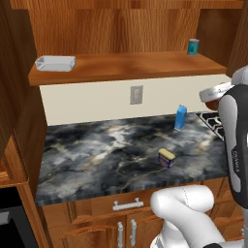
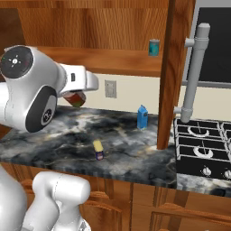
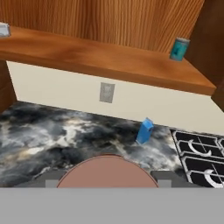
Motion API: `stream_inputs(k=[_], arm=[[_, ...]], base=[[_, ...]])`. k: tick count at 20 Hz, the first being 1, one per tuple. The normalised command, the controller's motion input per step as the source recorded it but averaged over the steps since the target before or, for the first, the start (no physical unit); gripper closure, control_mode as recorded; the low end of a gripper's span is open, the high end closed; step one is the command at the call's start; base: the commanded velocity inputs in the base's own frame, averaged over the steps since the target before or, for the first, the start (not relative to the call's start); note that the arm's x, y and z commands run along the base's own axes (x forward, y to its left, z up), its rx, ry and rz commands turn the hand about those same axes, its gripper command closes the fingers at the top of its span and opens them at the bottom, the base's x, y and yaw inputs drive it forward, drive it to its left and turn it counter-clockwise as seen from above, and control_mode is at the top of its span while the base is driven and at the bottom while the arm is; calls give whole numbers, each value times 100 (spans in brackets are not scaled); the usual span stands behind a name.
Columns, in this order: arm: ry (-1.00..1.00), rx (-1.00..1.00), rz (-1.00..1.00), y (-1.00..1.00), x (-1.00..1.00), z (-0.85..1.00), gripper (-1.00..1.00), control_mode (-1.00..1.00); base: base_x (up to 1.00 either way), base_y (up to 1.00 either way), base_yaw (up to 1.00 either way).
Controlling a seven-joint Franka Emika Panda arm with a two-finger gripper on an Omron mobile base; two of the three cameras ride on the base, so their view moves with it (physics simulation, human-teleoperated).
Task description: Pick the cans from the counter and place them in their designated side in the cabinet.
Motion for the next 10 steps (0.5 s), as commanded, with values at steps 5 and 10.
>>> stream_inputs(k=[5,10], arm=[[-6,0,0,0,32,1,100,-100],[-6,0,0,-5,13,13,100,-100]], base=[[0,0,0],[0,0,0]])
